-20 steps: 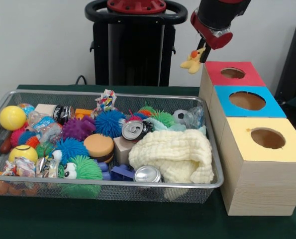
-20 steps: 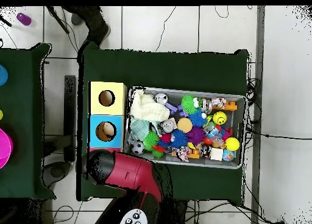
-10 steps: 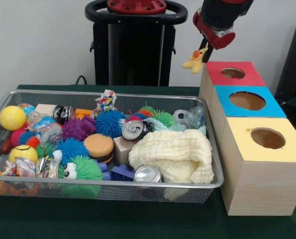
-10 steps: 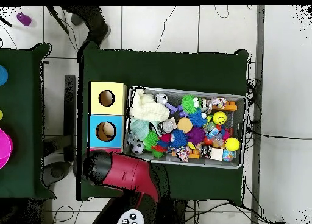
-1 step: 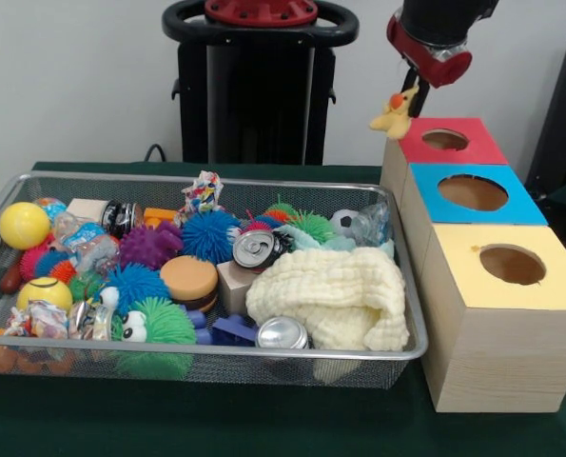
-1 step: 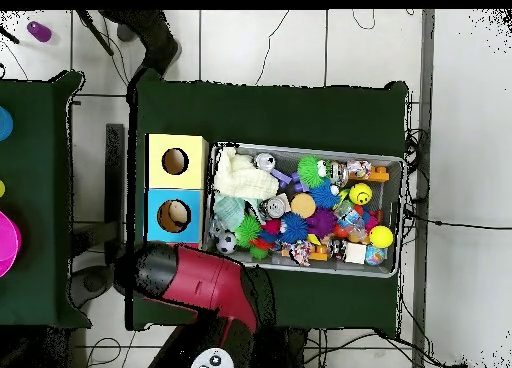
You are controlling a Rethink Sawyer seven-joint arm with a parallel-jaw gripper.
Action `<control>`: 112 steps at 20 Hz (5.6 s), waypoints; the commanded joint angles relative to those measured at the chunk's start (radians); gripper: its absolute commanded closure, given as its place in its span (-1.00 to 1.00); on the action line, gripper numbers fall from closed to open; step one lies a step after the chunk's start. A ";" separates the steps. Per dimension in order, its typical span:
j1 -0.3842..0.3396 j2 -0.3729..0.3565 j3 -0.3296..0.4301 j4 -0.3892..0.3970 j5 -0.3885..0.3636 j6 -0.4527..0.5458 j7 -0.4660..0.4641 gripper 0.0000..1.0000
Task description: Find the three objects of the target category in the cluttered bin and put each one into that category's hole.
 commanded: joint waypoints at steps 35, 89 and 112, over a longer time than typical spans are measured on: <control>0.147 0.013 0.063 0.170 0.214 -0.163 0.237 1.00; 0.056 0.214 0.164 0.177 0.100 -0.802 0.193 1.00; 0.234 0.234 -0.094 0.091 -0.175 -0.607 0.043 -1.00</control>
